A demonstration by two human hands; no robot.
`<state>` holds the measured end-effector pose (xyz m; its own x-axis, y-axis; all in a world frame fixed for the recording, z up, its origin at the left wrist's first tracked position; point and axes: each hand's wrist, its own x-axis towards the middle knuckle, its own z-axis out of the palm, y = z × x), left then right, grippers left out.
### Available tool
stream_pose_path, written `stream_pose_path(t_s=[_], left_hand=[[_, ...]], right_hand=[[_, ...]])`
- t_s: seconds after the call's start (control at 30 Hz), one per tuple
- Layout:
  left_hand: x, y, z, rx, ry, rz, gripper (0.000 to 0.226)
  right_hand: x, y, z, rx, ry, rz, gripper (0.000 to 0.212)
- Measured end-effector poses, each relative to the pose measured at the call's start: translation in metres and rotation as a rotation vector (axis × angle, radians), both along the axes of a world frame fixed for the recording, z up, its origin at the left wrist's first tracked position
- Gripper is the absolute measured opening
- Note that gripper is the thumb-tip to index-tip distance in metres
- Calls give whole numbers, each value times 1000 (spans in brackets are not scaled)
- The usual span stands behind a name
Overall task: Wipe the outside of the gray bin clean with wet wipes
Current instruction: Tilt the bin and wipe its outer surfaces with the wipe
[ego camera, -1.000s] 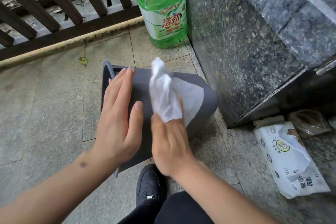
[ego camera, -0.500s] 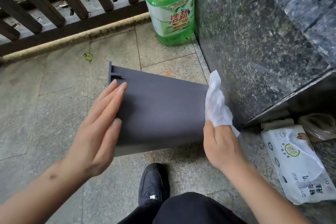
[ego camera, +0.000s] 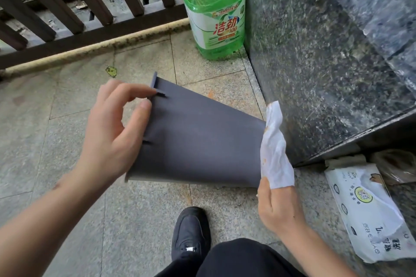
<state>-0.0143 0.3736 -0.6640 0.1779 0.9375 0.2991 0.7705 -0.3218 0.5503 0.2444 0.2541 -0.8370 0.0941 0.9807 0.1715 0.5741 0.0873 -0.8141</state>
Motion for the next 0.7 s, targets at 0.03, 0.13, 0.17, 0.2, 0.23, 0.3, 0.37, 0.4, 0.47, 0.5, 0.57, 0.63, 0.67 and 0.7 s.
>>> stream_pose_path(t_s=[0.03,0.13,0.17,0.2,0.23,0.3,0.37,0.4,0.47,0.5,0.57,0.63,0.67,0.7], left_hand=[[4,5,1,-12,42,1,27],[16,17,-1,-185,154,-77,55],[19,19,-2,-234,163,-99,65],[20,19,-3,-251,167,-120,71],[21,18,-4,-245,174,-144,74],[20,10,-6,-220,186,-180,75],[14,-1,-9,-206,164,-171,71],[7,-7,-11,-205,135,-156,68],[-11,-23,-19,-205,68,-118,64],[-20,-33,-24,-208,39,-95,62],[-34,-56,-37,-217,-5,-45,59],[-39,-74,-49,-222,-32,-4,57],[-38,-79,-54,-221,-38,11,57],[-37,-82,-58,-214,-43,24,57]], right_hand=[[2,-1,-5,5,7,16,49],[4,-3,-8,-33,-37,62,61],[4,-3,-10,-33,-41,66,64],[5,-2,-10,-29,-46,60,66],[5,0,-10,-18,-36,51,66],[4,3,-6,-17,6,36,65],[4,9,1,-27,-3,42,65],[3,12,5,-35,-23,46,65],[1,15,10,-63,-58,42,65],[-1,15,13,-100,-83,26,65],[-7,15,18,-186,-144,-36,64],[-15,20,25,-116,-189,-86,48],[-18,23,27,-58,-195,-104,40],[-21,27,28,-22,-193,-120,34]])
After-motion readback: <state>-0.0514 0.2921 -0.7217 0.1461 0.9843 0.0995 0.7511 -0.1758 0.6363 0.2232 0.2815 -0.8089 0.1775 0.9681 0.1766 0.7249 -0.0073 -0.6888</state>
